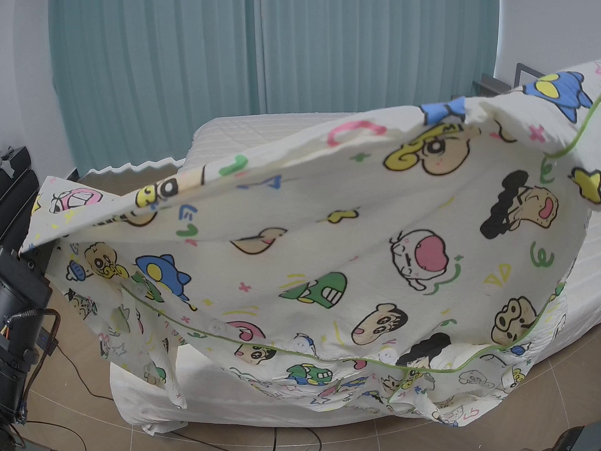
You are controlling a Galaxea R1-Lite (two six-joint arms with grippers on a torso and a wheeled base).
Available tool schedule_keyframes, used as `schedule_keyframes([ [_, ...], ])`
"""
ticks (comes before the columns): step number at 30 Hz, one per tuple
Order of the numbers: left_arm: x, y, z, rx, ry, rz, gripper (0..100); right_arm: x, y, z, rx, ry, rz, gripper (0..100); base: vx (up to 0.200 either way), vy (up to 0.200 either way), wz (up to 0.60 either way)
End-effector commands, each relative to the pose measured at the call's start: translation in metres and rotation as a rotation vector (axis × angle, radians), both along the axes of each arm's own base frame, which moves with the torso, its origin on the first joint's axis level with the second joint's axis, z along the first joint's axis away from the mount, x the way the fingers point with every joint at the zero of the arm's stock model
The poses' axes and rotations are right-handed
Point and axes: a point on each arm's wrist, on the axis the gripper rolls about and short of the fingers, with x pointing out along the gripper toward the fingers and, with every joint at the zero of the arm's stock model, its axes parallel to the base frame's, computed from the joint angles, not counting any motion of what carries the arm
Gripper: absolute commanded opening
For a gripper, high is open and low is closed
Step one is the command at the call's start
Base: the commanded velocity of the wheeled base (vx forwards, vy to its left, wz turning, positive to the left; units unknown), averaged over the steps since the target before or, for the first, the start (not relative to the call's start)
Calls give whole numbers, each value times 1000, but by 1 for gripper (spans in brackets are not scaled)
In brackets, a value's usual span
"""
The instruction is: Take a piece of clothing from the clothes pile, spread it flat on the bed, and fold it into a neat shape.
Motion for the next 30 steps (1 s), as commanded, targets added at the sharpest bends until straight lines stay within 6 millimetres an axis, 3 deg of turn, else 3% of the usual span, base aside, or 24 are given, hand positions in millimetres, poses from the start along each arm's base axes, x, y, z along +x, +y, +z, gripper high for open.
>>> schedule_keyframes([
  [1, -7, 6, 2, -16, -5, -4, 0, 12, 4, 0, -22, 40, -20, 0, 0, 0, 0],
  [5, -4, 3, -11, 39, 75, -10, 0, 35, 7, -5, -44, 94, -73, 0, 0, 0, 0],
  [6, -2, 2, -19, 58, 142, -20, 0, 50, 9, -9, -59, 129, -99, 0, 0, 0, 0],
  [7, -2, 2, -20, 58, 147, -21, 0, 51, 9, -10, -60, 132, -101, 0, 0, 0, 0],
  [11, 1, -1, -38, 97, 341, -47, 0, 86, 14, -20, -89, 202, -146, 0, 0, 0, 0],
  [16, 8, -5, -29, 60, 399, -122, 0, 110, 17, -32, -112, 258, -176, 0, 0, 0, 0],
  [28, 67, -22, -30, 37, 529, -65, 0, 148, 18, -54, -126, 307, -221, 0, 167, 0, 0],
  [29, 84, -28, -33, 47, 555, -61, 0, 155, 20, -56, -130, 317, -221, 0, 200, 0, 0],
  [30, 87, -29, -33, 49, 561, -58, 0, 157, 20, -57, -131, 320, -222, 0, 200, 0, 0],
])
